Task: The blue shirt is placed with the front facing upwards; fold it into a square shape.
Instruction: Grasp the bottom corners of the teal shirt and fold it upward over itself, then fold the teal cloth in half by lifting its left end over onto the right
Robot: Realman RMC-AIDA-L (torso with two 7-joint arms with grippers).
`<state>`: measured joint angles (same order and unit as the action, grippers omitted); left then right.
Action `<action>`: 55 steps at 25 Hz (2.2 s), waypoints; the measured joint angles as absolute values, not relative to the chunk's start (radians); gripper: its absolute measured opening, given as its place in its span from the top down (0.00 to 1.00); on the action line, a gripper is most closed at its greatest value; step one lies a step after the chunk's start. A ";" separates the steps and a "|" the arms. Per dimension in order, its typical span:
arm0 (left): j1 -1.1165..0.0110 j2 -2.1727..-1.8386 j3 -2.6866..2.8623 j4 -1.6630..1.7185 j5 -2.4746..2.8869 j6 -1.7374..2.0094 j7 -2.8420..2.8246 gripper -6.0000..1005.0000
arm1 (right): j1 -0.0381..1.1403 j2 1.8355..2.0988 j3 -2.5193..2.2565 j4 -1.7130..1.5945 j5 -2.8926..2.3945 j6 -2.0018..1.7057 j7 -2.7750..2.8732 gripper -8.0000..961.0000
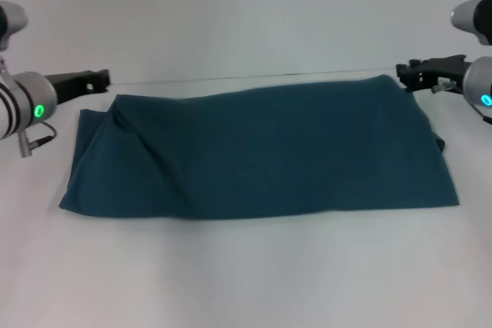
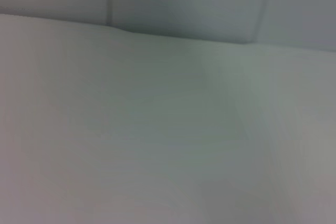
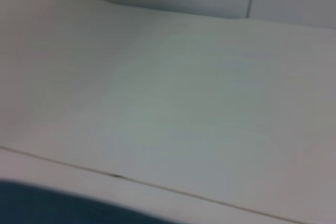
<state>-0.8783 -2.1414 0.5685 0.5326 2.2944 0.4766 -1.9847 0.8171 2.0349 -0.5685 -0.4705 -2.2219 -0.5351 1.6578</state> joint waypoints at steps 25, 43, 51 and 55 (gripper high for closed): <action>-0.689 -2.143 0.631 0.726 2.245 0.883 -2.004 0.20 | 0.564 2.063 -0.559 -0.761 -2.111 -0.965 1.791 0.24; -0.605 -2.147 0.658 0.787 2.279 0.974 -1.946 0.21 | 0.437 1.959 -0.512 -0.869 -2.105 -1.340 2.104 0.24; -0.596 -2.154 0.664 0.789 2.319 0.926 -1.944 0.22 | 0.439 1.935 -0.508 -0.864 -2.115 -1.351 2.144 0.24; -0.593 -2.158 0.683 0.784 2.333 0.900 -1.943 0.22 | 0.439 1.936 -0.510 -0.863 -2.115 -1.352 2.147 0.24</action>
